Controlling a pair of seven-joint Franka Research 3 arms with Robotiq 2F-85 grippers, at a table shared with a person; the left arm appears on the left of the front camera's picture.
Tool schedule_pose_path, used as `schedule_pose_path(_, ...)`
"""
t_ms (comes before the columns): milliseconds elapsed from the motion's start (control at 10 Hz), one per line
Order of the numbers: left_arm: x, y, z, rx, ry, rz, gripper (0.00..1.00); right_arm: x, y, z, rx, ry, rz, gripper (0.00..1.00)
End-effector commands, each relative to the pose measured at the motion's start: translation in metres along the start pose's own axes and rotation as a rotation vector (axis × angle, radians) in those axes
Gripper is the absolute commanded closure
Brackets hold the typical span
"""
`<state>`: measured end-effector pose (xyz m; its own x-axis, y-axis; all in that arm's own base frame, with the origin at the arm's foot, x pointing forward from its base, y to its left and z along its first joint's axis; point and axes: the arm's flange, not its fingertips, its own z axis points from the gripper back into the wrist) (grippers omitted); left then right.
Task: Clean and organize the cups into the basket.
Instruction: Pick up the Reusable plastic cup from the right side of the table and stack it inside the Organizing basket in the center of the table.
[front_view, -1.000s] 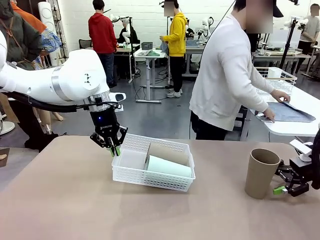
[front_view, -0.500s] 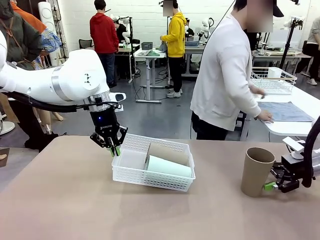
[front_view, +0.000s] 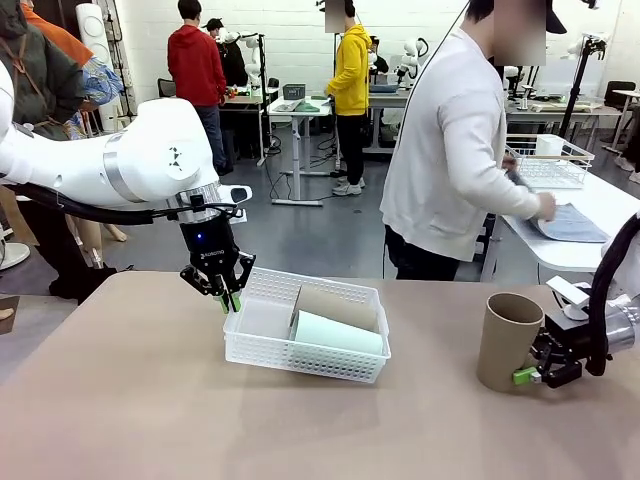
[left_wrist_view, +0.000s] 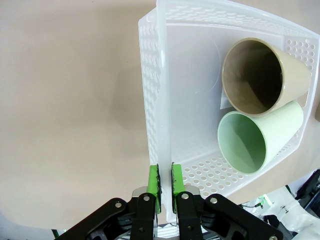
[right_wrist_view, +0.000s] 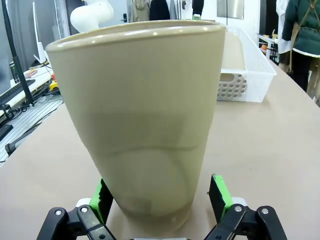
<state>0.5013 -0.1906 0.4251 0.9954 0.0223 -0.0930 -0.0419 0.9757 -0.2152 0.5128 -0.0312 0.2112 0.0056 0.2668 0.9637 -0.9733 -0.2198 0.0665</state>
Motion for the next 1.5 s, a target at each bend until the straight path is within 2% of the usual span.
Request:
schedule_pose_path(0,-0.001,-0.001,0.000,-0.001,-0.010,0.002,1.00,-0.001,-0.008,-0.007,0.018,-0.008,-0.015,0.00)
schedule_pose_path(500,-0.001,-0.001,0.000,-0.001,-0.010,0.002,1.00,-0.003,-0.010,-0.013,0.056,-0.101,0.026,0.00)
schedule_pose_path(600,-0.001,-0.001,0.000,-0.001,-0.010,0.002,1.00,-0.004,-0.010,-0.012,0.072,-0.112,0.044,0.45)
schedule_pose_path(700,-0.001,-0.001,0.000,-0.001,-0.010,0.002,1.00,-0.005,-0.010,-0.012,0.069,-0.109,0.044,0.59)
schedule_pose_path(800,-0.001,-0.001,0.000,-0.001,-0.010,0.002,1.00,-0.005,-0.010,-0.011,0.068,-0.111,0.045,1.00)
schedule_pose_path(1000,-0.001,-0.001,0.000,-0.001,-0.010,0.002,1.00,-0.005,-0.008,-0.010,0.067,-0.106,0.046,1.00)
schedule_pose_path(1100,-0.001,-0.001,0.000,-0.001,-0.010,0.002,1.00,0.001,-0.005,-0.009,0.041,-0.094,0.049,0.80)
schedule_pose_path(1200,-0.001,-0.001,0.000,-0.001,-0.010,0.002,1.00,0.009,-0.001,-0.006,-0.094,-0.029,-0.008,0.80)
schedule_pose_path(1400,-0.001,-0.001,0.000,-0.001,-0.010,0.002,1.00,0.055,0.011,0.009,-0.244,-0.016,-0.137,0.80)
